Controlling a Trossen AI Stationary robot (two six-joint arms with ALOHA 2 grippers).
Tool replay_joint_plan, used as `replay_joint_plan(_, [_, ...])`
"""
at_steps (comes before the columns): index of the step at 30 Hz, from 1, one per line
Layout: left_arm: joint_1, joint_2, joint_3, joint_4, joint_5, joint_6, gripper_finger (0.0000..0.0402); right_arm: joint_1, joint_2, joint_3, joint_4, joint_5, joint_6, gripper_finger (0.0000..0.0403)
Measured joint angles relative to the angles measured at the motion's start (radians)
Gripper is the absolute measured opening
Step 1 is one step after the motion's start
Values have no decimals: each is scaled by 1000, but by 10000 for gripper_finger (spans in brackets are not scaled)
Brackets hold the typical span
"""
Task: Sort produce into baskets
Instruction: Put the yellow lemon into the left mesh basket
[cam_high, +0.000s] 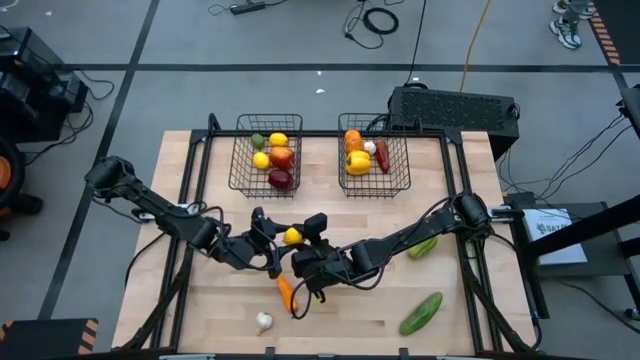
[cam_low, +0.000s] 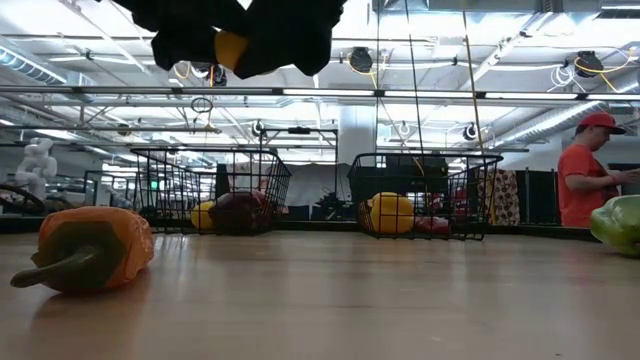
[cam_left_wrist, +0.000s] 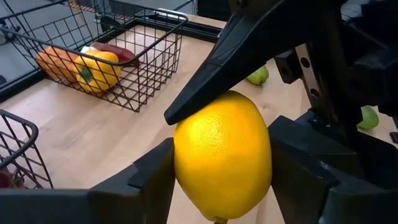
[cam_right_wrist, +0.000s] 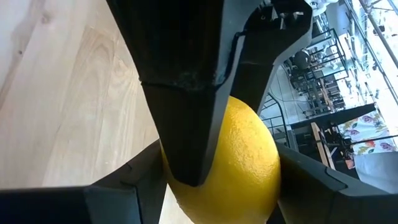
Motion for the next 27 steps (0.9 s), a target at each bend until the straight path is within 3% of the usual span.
replay_joint_plan(17, [0, 0, 0, 3, 24, 67, 226, 2, 0, 0, 4, -13, 22, 255])
replay_joint_plan(21, [0, 1, 0, 4, 26, 82, 226, 4, 0, 0, 12, -11, 77, 291])
replay_joint_plan(27, [0, 1, 0, 10, 39, 86, 226, 14, 0, 0, 15, 51, 88, 377])
